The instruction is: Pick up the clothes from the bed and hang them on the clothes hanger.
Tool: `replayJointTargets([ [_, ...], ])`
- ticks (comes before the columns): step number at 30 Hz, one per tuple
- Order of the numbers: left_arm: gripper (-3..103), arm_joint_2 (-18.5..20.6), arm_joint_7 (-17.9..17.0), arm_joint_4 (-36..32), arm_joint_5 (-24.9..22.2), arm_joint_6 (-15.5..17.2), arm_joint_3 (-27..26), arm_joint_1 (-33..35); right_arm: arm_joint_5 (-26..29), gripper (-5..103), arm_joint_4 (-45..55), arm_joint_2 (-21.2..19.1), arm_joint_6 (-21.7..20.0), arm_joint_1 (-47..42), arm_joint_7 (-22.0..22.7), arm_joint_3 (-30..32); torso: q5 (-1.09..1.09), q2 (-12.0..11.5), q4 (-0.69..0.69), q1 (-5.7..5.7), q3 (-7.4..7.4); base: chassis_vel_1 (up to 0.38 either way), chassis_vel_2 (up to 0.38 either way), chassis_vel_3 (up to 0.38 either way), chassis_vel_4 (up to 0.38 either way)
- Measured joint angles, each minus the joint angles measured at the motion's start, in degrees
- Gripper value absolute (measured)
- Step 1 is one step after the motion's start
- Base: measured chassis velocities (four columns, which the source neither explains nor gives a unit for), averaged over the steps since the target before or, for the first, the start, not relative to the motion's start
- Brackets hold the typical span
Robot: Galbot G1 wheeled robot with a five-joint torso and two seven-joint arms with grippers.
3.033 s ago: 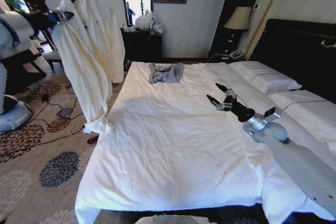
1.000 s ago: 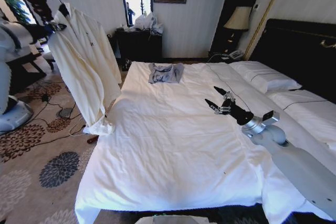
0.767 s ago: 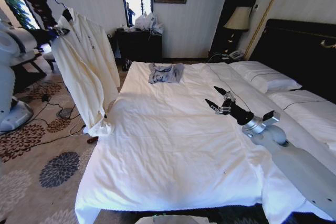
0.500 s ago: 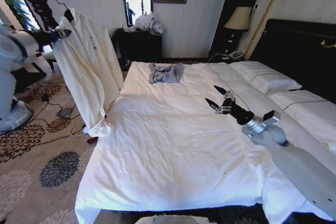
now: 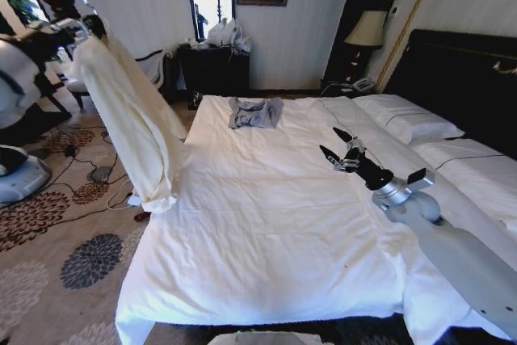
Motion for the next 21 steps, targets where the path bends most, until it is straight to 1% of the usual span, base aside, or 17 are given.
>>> replayJointTargets([
  [2,97,0.15,-1.36,-3.25,-1.96,1.67,-2.45,2.74,-0.06,100,0.33,0.33,0.00,-0.60,0.00,0.64,0.02,0.00,-0.01,0.00,0.00,0.000,0.000,0.000,0.000],
  [3,99,0.04,-2.77,-4.80,-3.00,2.55,-3.54,4.20,-0.35,100,0.49,0.53,-0.04,-1.01,0.06,1.06,0.04,0.00,-0.03,0.00,0.00,0.000,0.000,0.000,0.000],
  [4,99,0.04,-2.77,-4.80,-3.00,2.55,-3.54,4.20,-0.35,100,0.49,0.53,-0.04,-1.01,0.06,1.06,0.04,0.00,-0.03,0.00,0.00,0.000,0.000,0.000,0.000],
  [5,100,-0.19,-4.01,-5.84,-3.46,3.15,-4.40,5.48,-0.81,100,0.62,0.65,-0.12,-1.32,0.31,1.41,0.04,0.00,-0.04,0.00,0.00,0.000,0.000,0.000,0.000],
  [8,100,-2.36,-12.32,-11.30,-5.39,5.29,-9.34,13.64,-2.88,100,1.95,1.68,-2.58,-4.73,1.37,5.42,0.00,0.00,-0.01,0.01,0.00,0.000,0.000,0.000,0.000],
  [9,100,-2.36,-12.32,-11.30,-5.39,5.29,-9.34,13.64,-2.88,100,1.95,1.68,-2.58,-4.73,1.37,5.42,0.00,0.00,-0.01,0.01,0.00,0.000,0.000,0.000,0.000],
  [10,100,-2.95,-13.81,-12.47,-5.59,5.48,-10.59,15.63,-2.98,100,2.35,1.92,-3.00,-5.60,1.86,6.30,0.00,0.00,-0.01,0.01,0.00,0.000,0.000,0.000,0.000],
  [11,100,-4.02,-15.95,-14.45,-5.42,5.54,-12.79,19.39,-3.23,100,3.42,2.64,-4.02,-8.03,3.50,8.47,0.00,0.00,-0.02,0.01,0.00,0.000,0.000,0.000,0.000],
  [12,100,-5.77,-17.91,-17.34,-3.44,4.88,-16.28,25.87,-3.80,100,4.95,4.19,-5.13,-11.73,6.44,11.78,0.03,0.00,-0.03,0.01,0.00,0.000,0.000,0.000,0.000],
  [13,100,-7.59,-18.54,-19.46,-0.16,3.49,-19.09,32.20,-4.96,100,6.10,6.03,-5.65,-14.53,9.39,14.56,0.02,0.00,-0.04,0.00,0.00,0.000,0.000,0.000,0.000],
  [14,100,-8.71,-18.75,-20.24,2.08,2.40,-20.38,35.40,-5.73,100,6.75,7.18,-5.77,-16.03,11.10,16.20,0.02,0.00,-0.03,0.00,0.00,0.000,0.000,0.000,0.000],
  [15,100,-8.71,-18.75,-20.24,2.08,2.40,-20.38,35.40,-5.73,100,6.75,7.18,-5.77,-16.03,11.10,16.20,0.02,0.00,-0.03,0.00,0.00,0.000,0.000,0.000,0.000],
  [17,100,-13.14,-19.59,-23.02,11.22,-1.72,-23.91,46.38,-9.88,100,8.96,11.69,-5.62,-20.87,18.13,21.82,-0.01,0.00,-0.02,0.00,0.00,0.000,0.000,0.000,0.000],
  [18,100,-16.41,-19.88,-24.16,16.66,-4.45,-25.07,52.72,-12.57,100,10.52,14.37,-4.81,-23.09,22.91,24.01,0.00,0.00,-0.03,0.00,0.00,0.000,0.000,0.000,0.000],
  [19,100,-20.03,-19.82,-24.76,21.80,-7.42,-25.47,57.88,-14.61,100,11.89,16.62,-3.72,-24.66,26.43,25.17,0.00,0.00,-0.02,0.00,0.00,0.000,0.000,0.000,0.000],
  [20,100,-24.36,-19.08,-25.30,26.94,-10.37,-25.50,62.47,-17.12,100,13.89,19.72,-2.73,-26.60,29.73,26.36,-0.03,0.00,0.01,-0.01,0.00,0.000,0.000,0.000,0.000],
  [21,100,-24.36,-19.08,-25.30,26.94,-10.37,-25.50,62.47,-17.12,100,13.89,19.72,-2.73,-26.60,29.73,26.36,-0.03,0.00,0.01,-0.01,0.00,0.000,0.000,0.000,0.000],
])
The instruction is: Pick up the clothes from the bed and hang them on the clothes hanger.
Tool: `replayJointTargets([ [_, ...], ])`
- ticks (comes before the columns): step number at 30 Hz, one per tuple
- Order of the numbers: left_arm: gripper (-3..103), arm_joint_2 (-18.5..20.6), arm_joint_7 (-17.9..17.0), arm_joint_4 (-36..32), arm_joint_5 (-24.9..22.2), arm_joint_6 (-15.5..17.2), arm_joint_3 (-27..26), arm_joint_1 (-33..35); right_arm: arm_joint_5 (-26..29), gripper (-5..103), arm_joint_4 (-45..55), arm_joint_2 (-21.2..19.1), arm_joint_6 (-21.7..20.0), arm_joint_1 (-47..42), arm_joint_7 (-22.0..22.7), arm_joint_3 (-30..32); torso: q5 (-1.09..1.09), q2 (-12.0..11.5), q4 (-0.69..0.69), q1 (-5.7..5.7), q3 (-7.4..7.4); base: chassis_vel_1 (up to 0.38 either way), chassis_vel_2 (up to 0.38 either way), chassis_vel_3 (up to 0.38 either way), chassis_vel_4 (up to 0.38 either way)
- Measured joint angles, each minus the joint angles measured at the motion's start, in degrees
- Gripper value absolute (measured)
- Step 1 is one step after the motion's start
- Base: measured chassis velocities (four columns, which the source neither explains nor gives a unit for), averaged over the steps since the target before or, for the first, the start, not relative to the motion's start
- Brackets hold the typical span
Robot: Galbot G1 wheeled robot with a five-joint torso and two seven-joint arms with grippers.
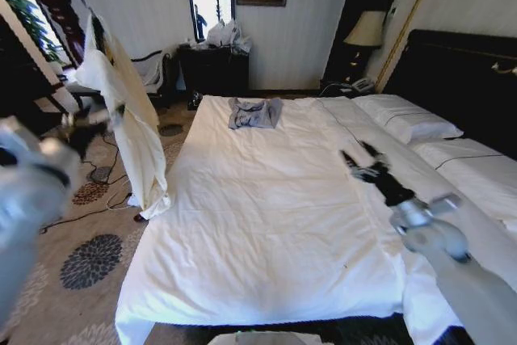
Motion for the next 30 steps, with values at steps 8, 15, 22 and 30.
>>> replayJointTargets([
  [8,100,-23.16,8.79,-4.63,19.14,-10.38,10.65,8.40,-24.00,100,7.41,25.30,4.88,-12.01,1.97,-3.64,0.04,0.00,-0.08,0.00,0.00,0.000,0.000,0.000,0.000],
  [15,100,-30.54,16.83,-6.38,23.36,-14.69,14.43,11.04,-32.34,100,8.92,32.30,8.58,-15.88,0.68,-7.22,0.04,0.00,-0.03,0.00,0.00,0.000,0.000,0.000,0.000],
  [22,100,-30.67,17.59,-6.43,23.56,-15.00,14.32,10.80,-32.50,100,8.85,32.34,9.02,-15.86,-0.08,-7.42,0.04,-0.01,-0.03,0.02,0.01,0.000,0.000,0.000,0.000],
  [30,100,-30.33,17.51,-6.31,23.15,-14.78,14.25,10.35,-32.04,100,8.68,32.01,8.99,-15.63,-0.22,-7.47,0.04,-0.01,-0.03,0.02,0.01,0.000,0.000,0.000,0.000],
])
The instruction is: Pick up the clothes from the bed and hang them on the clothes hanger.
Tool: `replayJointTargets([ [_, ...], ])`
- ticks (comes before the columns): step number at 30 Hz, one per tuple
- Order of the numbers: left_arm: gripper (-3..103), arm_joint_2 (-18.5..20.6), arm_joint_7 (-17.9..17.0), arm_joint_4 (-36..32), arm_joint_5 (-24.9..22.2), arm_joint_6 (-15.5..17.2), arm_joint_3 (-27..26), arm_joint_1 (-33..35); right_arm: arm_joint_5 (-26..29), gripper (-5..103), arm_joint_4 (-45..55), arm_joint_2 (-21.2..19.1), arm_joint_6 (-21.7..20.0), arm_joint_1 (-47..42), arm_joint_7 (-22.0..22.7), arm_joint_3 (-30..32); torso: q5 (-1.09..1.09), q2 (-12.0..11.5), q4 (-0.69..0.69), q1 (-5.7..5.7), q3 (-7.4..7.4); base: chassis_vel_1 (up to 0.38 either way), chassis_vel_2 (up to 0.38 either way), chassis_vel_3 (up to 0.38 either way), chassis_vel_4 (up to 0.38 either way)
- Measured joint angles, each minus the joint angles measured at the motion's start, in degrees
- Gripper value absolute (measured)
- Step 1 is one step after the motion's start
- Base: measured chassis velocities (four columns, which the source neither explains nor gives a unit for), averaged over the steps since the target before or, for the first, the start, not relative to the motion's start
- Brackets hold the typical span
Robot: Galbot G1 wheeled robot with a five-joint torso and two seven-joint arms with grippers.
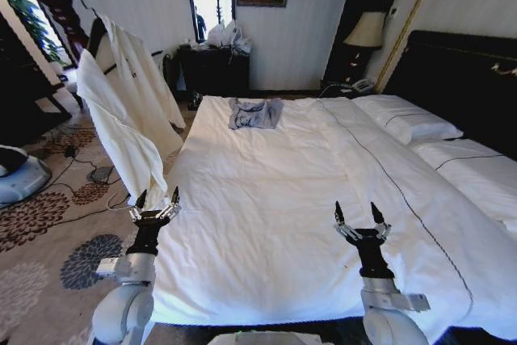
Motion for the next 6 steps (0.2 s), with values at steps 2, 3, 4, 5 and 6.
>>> replayJointTargets([
  [2,100,0.03,-0.02,0.02,-0.04,0.05,-0.01,-0.05,0.04,100,-0.02,-0.03,-0.02,0.02,-0.02,0.00,0.00,0.00,0.00,0.00,0.00,0.000,0.000,0.000,0.000],
  [3,100,0.03,-0.02,0.02,-0.04,0.05,-0.01,-0.05,0.04,100,-0.02,-0.03,-0.02,0.02,-0.02,0.00,0.00,0.00,0.00,0.00,0.00,0.000,0.000,0.000,0.000],
  [4,100,0.07,-0.04,0.04,-0.09,0.08,-0.01,-0.10,0.11,100,-0.05,-0.07,-0.03,0.05,-0.03,0.00,0.00,0.00,0.00,0.00,0.00,0.000,0.000,0.000,0.000],
  [5,100,0.09,-0.05,0.05,-0.12,0.10,-0.02,-0.12,0.13,100,-0.05,-0.09,-0.03,0.06,-0.03,0.00,0.00,0.00,0.00,0.00,0.00,0.000,0.000,0.000,0.000],
  [6,100,0.10,-0.07,0.06,-0.13,0.11,-0.02,-0.14,0.15,100,-0.06,-0.10,-0.04,0.07,-0.04,-0.01,0.00,0.00,0.00,0.00,0.00,0.000,0.000,0.000,0.000],
])
